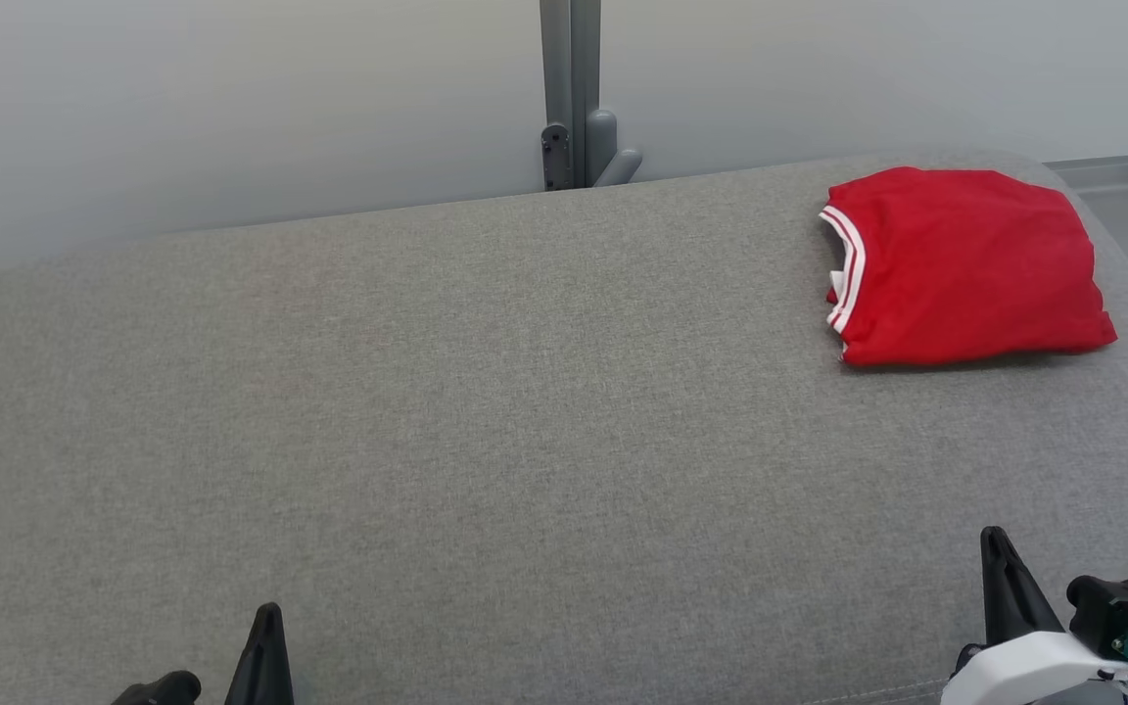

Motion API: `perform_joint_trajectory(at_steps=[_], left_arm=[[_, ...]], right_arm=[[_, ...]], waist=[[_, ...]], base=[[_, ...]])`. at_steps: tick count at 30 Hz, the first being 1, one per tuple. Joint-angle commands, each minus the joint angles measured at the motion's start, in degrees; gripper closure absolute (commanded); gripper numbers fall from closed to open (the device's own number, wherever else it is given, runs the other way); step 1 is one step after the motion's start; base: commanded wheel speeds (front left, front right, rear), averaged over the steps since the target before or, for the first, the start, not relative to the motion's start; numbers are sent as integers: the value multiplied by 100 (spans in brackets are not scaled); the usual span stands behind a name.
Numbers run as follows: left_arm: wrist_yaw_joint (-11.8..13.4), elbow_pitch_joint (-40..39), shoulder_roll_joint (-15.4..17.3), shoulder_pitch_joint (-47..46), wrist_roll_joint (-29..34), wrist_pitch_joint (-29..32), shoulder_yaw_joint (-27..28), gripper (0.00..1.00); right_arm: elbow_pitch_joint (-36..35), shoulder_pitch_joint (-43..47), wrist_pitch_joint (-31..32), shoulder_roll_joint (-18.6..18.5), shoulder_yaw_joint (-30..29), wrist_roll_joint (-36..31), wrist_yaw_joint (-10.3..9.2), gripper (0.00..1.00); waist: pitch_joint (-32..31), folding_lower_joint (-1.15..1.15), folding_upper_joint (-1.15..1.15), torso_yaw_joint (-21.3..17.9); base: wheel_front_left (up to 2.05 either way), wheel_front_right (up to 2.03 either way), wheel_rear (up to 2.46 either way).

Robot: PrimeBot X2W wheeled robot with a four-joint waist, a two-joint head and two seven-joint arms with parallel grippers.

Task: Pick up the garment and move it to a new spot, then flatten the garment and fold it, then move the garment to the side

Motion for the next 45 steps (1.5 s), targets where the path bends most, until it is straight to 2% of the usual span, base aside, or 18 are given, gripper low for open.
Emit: perform_joint_trajectory(at_steps=[1, 21, 45], left_arm=[[-30, -110, 14, -188, -315, 69, 59, 100], [-145, -197, 24, -474, -2074, 547, 276, 100], [-257, -275, 36, -750, -3742, 1002, 485, 100]], right_arm=[[-106, -167, 59, -40, 8, 376, -1, 100], [-170, -355, 511, -66, 73, 2588, -3, 100], [-190, -561, 972, -90, 100, 4672, -4, 100]], waist=[[2, 0, 0, 8], [18, 0, 0, 84], [37, 0, 0, 174]], base=[[0, 0, 0], [0, 0, 0], [0, 0, 0]])
